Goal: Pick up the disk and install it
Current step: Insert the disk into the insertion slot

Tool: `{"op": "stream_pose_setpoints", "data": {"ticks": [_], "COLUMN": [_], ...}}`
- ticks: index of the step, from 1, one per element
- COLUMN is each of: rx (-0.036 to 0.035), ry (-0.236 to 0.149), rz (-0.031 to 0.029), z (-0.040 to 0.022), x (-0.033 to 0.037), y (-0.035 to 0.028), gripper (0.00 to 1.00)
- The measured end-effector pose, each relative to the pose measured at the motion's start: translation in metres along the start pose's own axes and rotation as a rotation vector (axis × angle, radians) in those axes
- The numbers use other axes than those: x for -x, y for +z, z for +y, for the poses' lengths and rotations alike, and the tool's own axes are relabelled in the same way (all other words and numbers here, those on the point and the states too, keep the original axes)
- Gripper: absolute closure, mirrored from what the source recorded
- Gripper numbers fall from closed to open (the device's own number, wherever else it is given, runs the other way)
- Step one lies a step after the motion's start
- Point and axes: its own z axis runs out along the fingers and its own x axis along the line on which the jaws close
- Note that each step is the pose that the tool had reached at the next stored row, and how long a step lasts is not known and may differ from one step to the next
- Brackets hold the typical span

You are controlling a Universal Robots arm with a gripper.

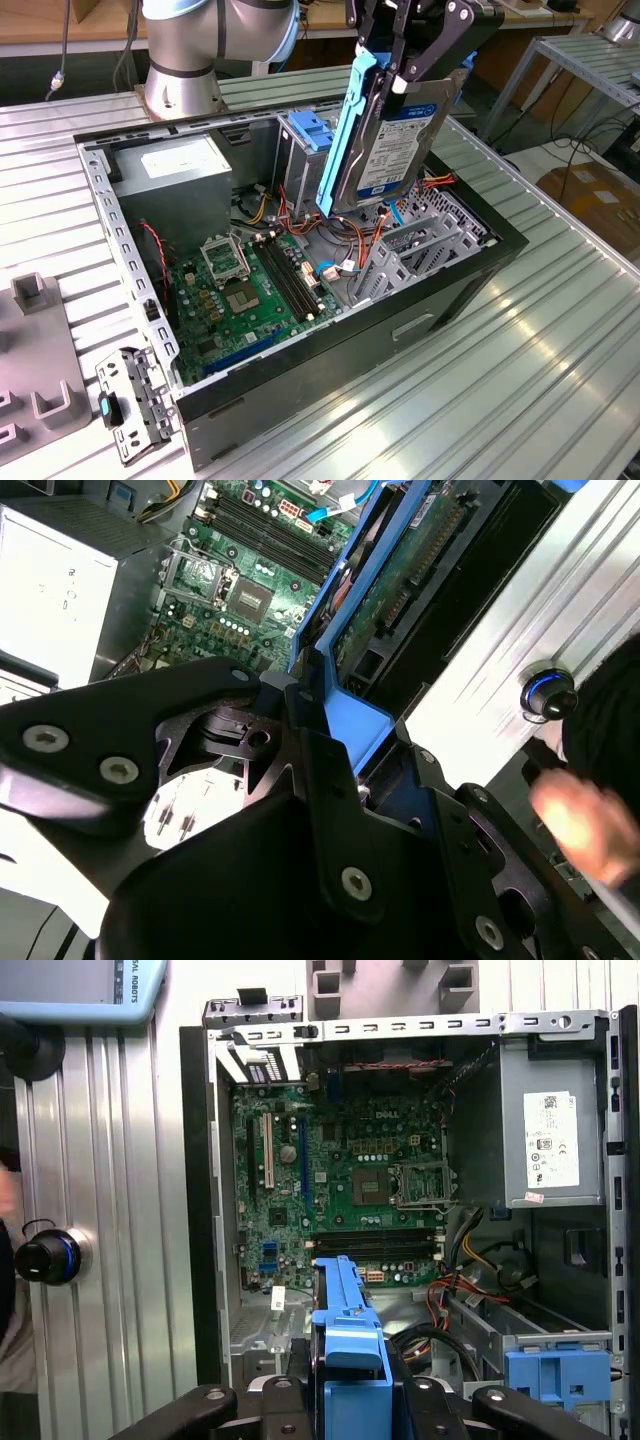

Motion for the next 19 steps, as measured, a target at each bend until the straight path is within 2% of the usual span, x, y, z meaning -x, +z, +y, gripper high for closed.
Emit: {"op": "stream_pose_setpoints", "data": {"ticks": [10,14,16,18,19], "rx": [-0.0013,-0.0130,-0.0170,-0.0246,-0.0259], "ry": [0.000,0.000,0.001,0.001,0.001], "rz": [-0.0001,-0.0008,-0.0012,-0.0014,-0.0017], "z": [-0.0002,-0.0028,-0.0069,-0.0143,-0.0153], "x": [0.0000,0.0002,0.0004,0.0003,-0.0002], "y": [0.0000,0.0003,0.0018,0.0054,0.0063], "gripper": [0.63,0.63,0.63,0.63,0.63]}}
